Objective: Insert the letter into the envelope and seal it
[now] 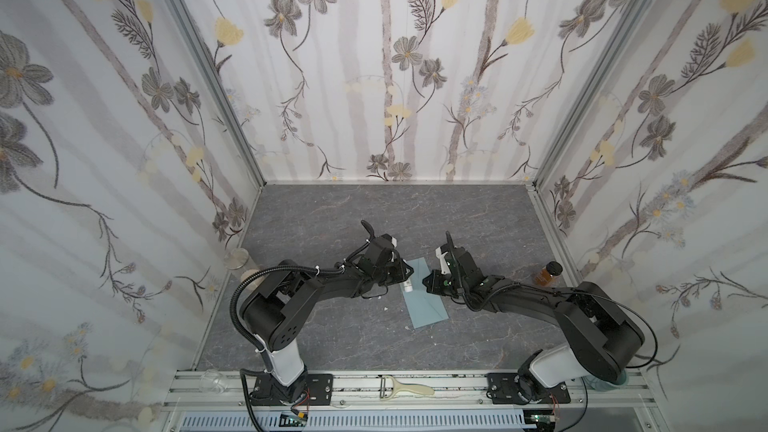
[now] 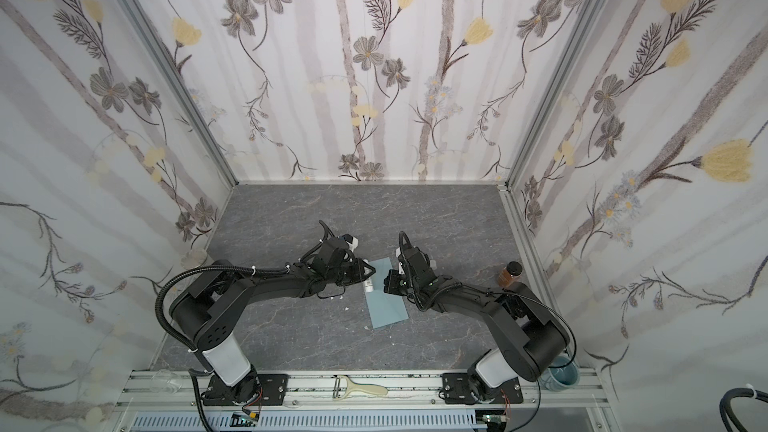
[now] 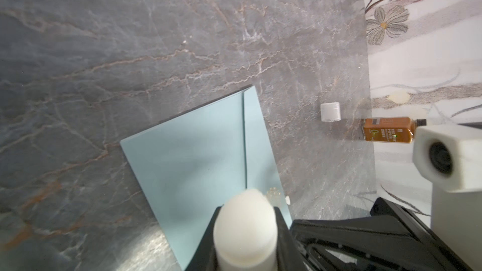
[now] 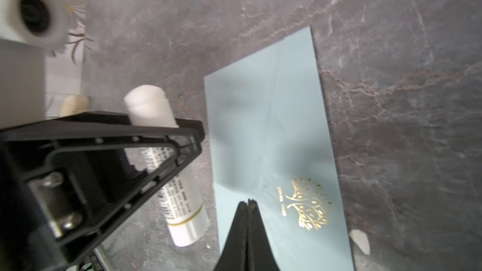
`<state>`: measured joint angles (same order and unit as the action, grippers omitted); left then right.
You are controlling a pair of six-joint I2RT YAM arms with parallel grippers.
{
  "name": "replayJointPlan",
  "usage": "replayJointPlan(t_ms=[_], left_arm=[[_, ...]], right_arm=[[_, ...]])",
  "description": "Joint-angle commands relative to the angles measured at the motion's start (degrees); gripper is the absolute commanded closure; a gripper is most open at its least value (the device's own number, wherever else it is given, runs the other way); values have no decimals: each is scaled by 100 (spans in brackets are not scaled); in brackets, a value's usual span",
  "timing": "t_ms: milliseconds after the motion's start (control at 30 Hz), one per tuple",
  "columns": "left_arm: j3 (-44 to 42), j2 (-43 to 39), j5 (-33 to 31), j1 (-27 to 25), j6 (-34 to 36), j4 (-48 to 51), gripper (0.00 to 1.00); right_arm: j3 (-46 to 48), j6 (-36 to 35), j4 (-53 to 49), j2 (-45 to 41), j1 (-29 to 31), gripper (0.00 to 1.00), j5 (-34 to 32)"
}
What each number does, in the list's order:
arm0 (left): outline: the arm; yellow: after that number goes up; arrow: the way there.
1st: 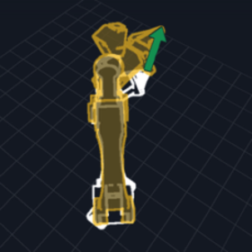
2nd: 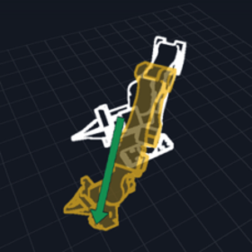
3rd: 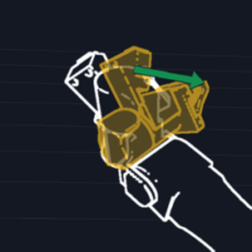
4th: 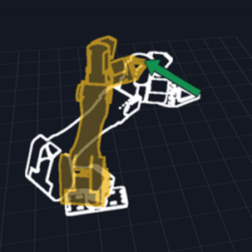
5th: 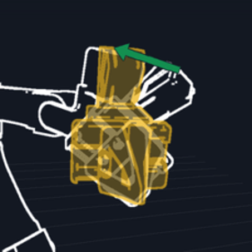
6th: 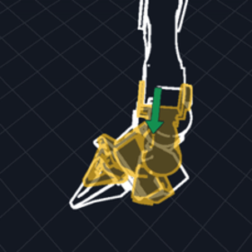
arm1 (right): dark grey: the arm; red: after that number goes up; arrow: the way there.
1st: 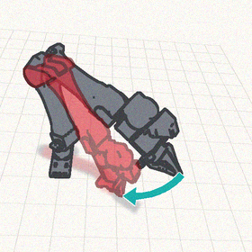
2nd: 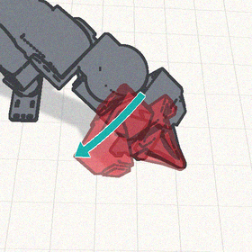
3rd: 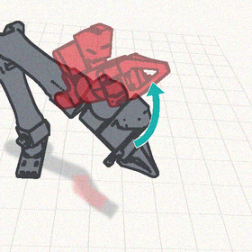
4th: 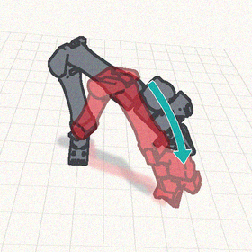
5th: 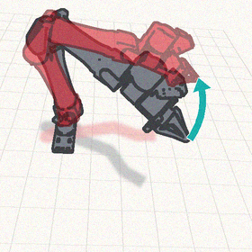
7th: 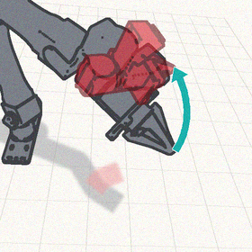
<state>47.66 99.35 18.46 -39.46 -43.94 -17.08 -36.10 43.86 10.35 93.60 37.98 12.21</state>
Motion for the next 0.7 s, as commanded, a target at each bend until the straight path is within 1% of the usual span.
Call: replayJointPlan(t_ms=[0,133,333,467,500,667], left_arm=[[118,-152,40,4,13,-61,100],[147,-174,114,4,-16,-65,100],[-77,12,120,7,-30,-85,100],[-167,141,139,-3,-55,-120,100],[-177,175,152,0,-53,-129,100],[-255,233,137,-3,-57,-146,100]], right_arm=[[-39,-74,8,-350,8,100,87],[34,-94,-106,-496,8,100,128],[523,23,57,-409,101,100,141],[654,103,159,-255,179,100,84],[674,114,210,-73,190,100,88],[643,106,291,203,201,100,65]])
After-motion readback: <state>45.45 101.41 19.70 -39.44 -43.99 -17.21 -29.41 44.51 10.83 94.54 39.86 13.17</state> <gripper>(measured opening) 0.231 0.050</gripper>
